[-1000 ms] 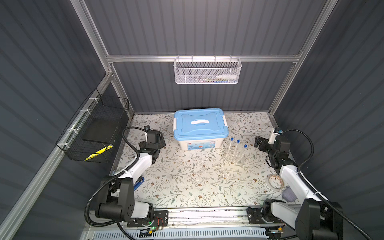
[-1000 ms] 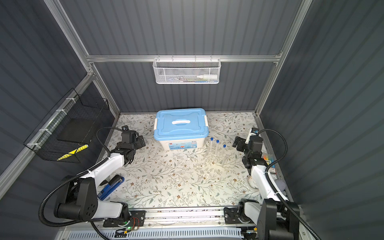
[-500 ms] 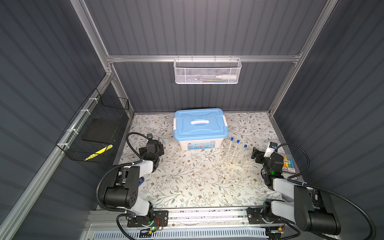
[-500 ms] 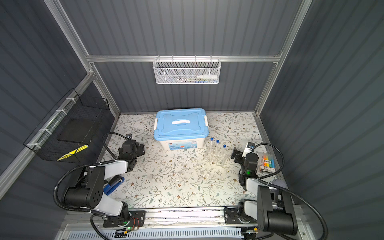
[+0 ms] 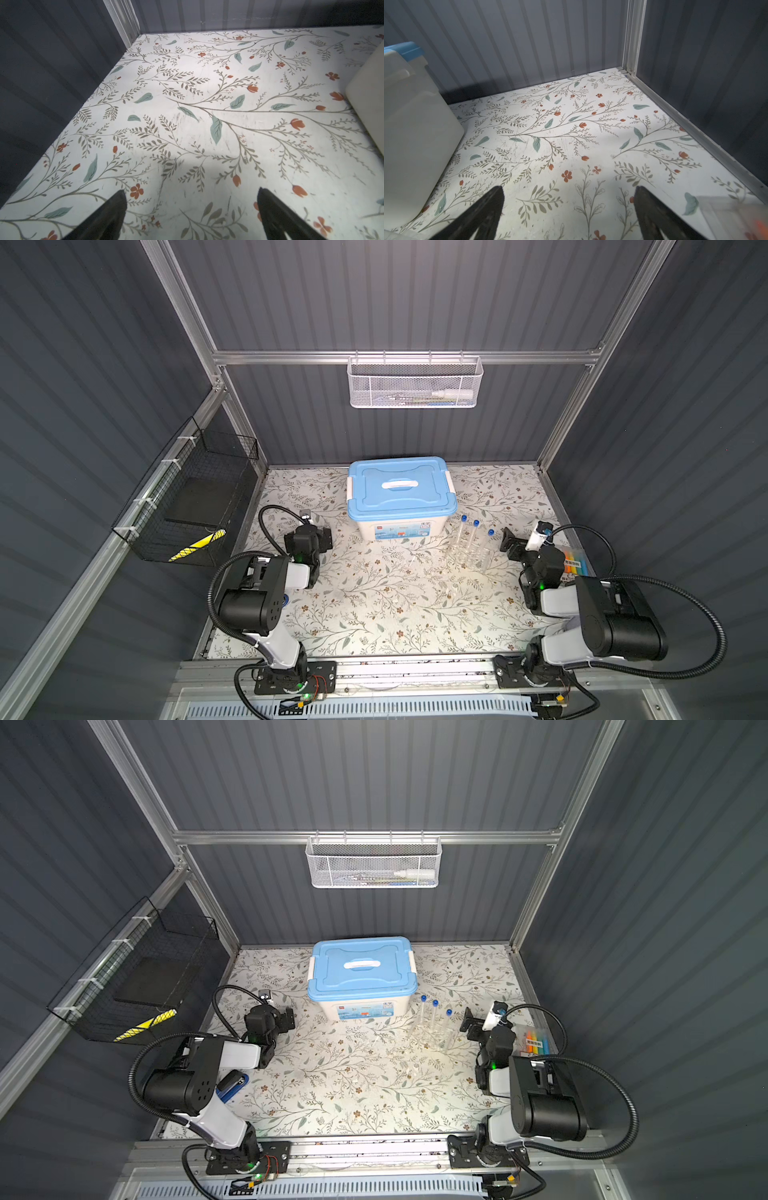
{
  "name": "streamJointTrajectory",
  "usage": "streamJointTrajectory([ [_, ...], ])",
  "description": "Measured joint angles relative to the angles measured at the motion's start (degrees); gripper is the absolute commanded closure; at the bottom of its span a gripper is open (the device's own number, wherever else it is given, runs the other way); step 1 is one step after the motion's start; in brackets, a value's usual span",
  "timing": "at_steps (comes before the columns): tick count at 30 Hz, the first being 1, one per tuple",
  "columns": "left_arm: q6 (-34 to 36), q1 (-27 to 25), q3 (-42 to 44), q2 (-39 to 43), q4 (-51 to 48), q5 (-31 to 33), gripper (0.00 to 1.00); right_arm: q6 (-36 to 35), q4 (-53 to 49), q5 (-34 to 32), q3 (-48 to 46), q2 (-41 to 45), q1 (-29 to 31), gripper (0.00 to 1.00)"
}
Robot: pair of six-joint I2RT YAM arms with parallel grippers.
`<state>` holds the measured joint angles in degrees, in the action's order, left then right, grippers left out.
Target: Organize the chemistry lab equipment
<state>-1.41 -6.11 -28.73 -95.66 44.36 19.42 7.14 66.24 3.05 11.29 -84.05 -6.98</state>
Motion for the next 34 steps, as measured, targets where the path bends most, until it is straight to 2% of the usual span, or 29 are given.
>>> streamJointTrajectory([
  [6, 0.4, 0.9, 1.2, -1.9, 4.5, -2.8, 0.0, -0.6, -5.5, 1.8, 5.6, 0.0, 0.0, 0.01],
  [34, 0.4, 1.0, 1.3, -2.1, 6.3, -4.1, 0.0, -1.8, -9.6, 2.7, 6.1, 0.1, 0.7, 0.01],
])
